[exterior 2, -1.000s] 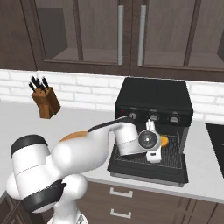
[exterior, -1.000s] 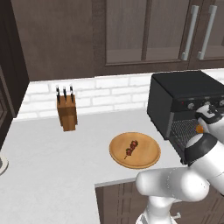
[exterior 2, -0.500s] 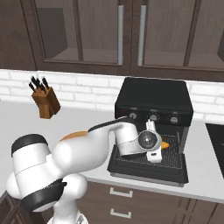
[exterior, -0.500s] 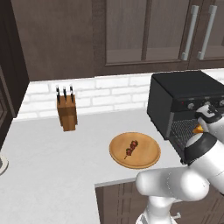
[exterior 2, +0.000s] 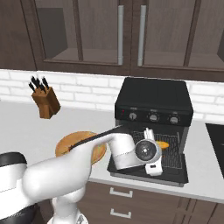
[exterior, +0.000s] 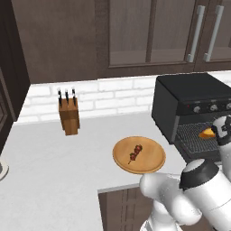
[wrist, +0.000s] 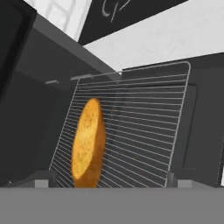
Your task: Pick up the kebab skewer and baguette bread, and place them inside the toaster oven. Close the toaster oven door and start by setting the timer.
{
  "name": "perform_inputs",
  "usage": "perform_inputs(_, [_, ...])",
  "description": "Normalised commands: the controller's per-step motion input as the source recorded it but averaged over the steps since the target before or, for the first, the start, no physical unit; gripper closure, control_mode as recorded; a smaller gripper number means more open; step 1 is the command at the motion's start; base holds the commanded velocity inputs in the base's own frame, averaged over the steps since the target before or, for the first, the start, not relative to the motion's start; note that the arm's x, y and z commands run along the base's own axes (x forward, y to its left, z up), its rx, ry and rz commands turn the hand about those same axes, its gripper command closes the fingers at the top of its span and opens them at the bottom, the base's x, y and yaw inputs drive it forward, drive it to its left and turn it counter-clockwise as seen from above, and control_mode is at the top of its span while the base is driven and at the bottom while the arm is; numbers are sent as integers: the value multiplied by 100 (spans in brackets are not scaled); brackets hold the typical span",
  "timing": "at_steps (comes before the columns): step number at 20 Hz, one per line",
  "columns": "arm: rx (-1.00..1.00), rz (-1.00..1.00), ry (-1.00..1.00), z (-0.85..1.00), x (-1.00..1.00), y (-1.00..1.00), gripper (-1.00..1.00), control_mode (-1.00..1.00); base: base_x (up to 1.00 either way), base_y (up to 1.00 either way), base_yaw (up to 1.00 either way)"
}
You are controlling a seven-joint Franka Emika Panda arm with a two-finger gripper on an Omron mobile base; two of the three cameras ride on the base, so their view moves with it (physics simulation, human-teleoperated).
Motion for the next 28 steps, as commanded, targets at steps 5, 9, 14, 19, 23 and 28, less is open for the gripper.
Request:
perform_inputs(5, [-1, 9, 16, 44, -22, 89, -100, -100, 0, 0, 0])
perform_inputs(9, [0, 11, 24, 52, 0, 89, -100, -100, 0, 0, 0])
perform_inputs(14, [-5, 12, 27, 25, 0, 98, -100, -100, 0, 0, 0])
perform_inputs(19, [-1, 20, 27, 1, 0, 85, -100, -100, 0, 0, 0])
perform_inputs(23, [0, 27, 24, 0, 8, 77, -100, -100, 0, 0, 0])
perform_inputs(28, [-1, 24, 18, -2, 22, 79, -100, -100, 0, 0, 0])
